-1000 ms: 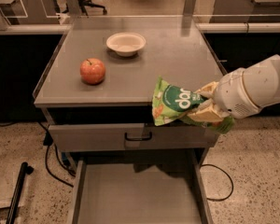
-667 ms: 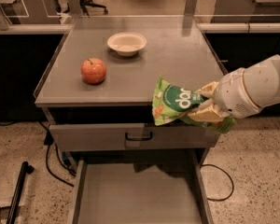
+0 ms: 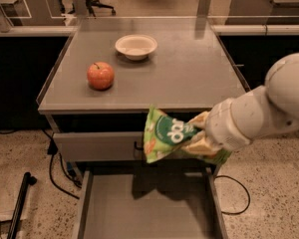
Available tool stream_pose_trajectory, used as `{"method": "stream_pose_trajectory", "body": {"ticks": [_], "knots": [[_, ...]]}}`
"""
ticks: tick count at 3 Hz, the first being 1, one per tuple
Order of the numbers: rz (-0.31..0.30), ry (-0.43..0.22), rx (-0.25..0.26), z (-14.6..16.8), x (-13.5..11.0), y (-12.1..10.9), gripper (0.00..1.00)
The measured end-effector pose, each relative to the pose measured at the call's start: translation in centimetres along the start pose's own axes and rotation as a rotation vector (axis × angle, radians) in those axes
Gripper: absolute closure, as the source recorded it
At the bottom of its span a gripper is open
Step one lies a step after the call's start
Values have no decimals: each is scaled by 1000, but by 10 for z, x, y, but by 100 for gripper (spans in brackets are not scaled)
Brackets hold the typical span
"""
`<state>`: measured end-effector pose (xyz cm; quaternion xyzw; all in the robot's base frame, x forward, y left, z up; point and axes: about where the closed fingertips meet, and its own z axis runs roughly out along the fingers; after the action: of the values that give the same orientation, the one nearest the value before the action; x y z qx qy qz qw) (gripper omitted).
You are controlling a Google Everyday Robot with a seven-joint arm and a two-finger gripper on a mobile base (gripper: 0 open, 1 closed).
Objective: Place green rice chip bag into middle drawer
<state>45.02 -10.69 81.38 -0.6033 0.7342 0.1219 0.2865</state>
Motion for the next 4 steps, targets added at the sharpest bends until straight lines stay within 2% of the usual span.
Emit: {"method": "stream_pose_trajectory", "body": {"ticks": [1,2,3,4], "knots": [[-14,16,-96,44,2,51,100],[-8,21,-111,73,11,87,100],[10,-12,-75,100,27,105,100],[18,-73,-17,124,46,103,100]]}}
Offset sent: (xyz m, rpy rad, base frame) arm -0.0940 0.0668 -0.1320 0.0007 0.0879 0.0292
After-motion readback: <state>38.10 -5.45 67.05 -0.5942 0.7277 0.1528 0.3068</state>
